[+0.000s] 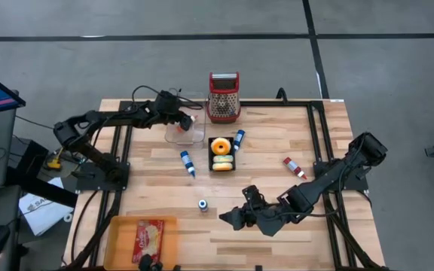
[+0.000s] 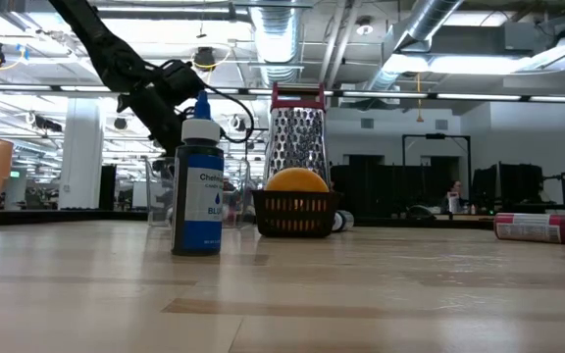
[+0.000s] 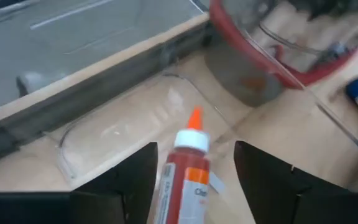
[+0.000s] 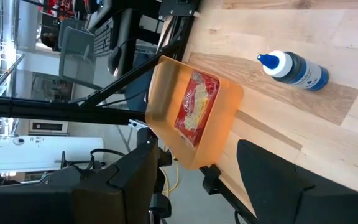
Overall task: Pick & Place Food Item
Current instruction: Put the bottom blue food coloring bottle into the transparent bin
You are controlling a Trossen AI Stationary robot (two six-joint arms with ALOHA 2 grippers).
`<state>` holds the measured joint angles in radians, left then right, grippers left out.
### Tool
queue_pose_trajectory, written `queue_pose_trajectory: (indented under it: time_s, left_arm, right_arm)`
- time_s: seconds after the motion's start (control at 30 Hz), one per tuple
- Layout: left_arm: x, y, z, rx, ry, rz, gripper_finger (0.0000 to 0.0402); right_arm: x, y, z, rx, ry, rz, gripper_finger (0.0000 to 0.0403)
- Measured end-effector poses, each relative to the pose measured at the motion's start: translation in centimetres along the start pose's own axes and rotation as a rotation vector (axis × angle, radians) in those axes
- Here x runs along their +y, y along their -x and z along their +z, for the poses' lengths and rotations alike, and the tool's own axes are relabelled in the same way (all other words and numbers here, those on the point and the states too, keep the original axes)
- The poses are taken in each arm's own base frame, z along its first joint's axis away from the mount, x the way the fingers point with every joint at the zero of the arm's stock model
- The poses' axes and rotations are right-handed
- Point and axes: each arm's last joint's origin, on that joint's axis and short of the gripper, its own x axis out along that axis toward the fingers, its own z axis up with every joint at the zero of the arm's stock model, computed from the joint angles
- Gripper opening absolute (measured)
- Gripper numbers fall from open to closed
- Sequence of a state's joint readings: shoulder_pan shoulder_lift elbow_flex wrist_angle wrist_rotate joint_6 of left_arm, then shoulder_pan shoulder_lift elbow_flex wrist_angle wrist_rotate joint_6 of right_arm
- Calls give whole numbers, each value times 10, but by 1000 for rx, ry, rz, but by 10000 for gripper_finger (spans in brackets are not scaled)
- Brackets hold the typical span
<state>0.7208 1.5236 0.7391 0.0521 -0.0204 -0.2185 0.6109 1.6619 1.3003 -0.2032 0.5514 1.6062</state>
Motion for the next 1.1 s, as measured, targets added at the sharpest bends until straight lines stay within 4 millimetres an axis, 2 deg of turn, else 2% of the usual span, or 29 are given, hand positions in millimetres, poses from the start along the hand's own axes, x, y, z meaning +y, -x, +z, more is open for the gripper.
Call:
queue_pose_trajectory:
  time_s: [0.1, 0.17, 0.37, 0.57, 0.7, 0.93, 1.1]
  left_arm:
    - [-2, 9, 2, 0, -50, -33, 223]
    - [-3, 22, 5, -3, -101, -63, 229]
    - [-24, 89, 11, -84, -341, -264, 234]
    - [-56, 153, -8, -119, -494, -492, 235]
    - [-79, 185, -30, -105, -588, -663, 229]
    - [-119, 212, -67, -26, -678, -802, 216]
    - [-155, 214, -89, -22, -721, -850, 225]
  right_arm:
    - [0, 0, 0, 0, 0, 0, 213]
    - [0, 0, 0, 0, 1, -2, 213]
    - [0, -1, 1, -3, 9, -2, 213]
    - [1, -1, 1, -10, 30, 12, 213]
    - [2, -1, 2, -28, 53, 14, 213]
    - [3, -2, 6, -79, 75, 23, 213]
    - [6, 0, 3, -110, 76, 48, 213]
